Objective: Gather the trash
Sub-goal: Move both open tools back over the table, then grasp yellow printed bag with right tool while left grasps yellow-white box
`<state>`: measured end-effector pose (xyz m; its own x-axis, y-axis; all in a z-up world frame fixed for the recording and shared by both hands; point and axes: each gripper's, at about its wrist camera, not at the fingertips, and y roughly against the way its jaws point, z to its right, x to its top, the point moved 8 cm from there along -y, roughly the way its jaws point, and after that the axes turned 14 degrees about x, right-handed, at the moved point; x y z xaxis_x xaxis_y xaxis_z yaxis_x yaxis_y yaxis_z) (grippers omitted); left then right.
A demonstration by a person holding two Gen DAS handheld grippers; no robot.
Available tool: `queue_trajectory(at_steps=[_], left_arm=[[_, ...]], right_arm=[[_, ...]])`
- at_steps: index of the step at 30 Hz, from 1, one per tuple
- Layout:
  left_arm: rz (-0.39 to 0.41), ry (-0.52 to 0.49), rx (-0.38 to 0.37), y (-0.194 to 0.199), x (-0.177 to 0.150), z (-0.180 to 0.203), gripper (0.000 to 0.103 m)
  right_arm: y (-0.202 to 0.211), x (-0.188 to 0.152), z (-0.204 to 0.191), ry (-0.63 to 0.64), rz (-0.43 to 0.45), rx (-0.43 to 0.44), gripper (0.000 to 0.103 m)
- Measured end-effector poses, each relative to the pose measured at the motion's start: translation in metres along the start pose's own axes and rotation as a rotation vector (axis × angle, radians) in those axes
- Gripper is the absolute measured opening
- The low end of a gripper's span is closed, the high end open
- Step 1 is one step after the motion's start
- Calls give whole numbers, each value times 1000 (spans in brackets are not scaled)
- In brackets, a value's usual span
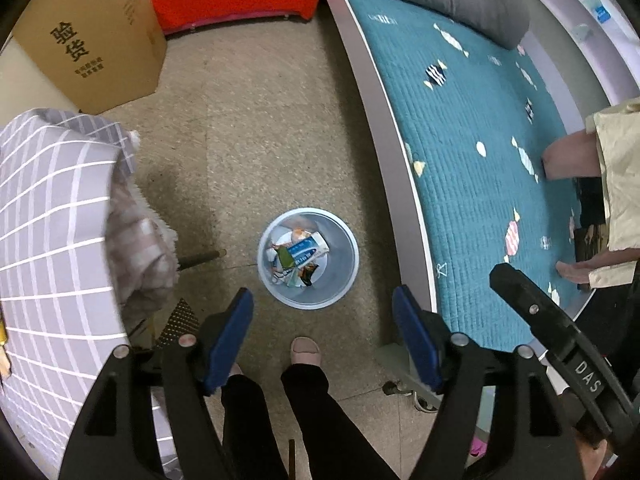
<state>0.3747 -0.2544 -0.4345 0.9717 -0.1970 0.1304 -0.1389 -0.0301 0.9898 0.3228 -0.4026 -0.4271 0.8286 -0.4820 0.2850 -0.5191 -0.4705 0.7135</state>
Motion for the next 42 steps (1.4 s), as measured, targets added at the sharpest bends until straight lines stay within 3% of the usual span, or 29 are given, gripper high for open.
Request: queue_trajectory(at_steps=[10, 13, 19, 25, 29, 36, 42], left_arm=[[99, 125, 4, 51, -6, -96, 71], [131, 169, 11, 64, -13, -144, 71], [171, 254, 87, 81, -40, -276, 71], [167, 346, 154, 83, -78, -397, 71], [143, 414, 164, 79, -100, -458, 71], [113, 455, 144, 64, -116, -493, 71], [108, 406, 135, 52, -98, -494, 71]], right_arm=[[-28, -12, -99, 120, -27, 64, 57], [-46, -24, -139, 155, -37, 88, 57], [-103, -73, -241, 205, -84, 159, 58], [-166, -130, -331, 262, -160, 230, 58], [-198, -161, -372, 303, -215, 237, 61], [-246, -189, -407, 360, -288, 187, 67], [-286, -199, -407, 358, -356, 144, 67]])
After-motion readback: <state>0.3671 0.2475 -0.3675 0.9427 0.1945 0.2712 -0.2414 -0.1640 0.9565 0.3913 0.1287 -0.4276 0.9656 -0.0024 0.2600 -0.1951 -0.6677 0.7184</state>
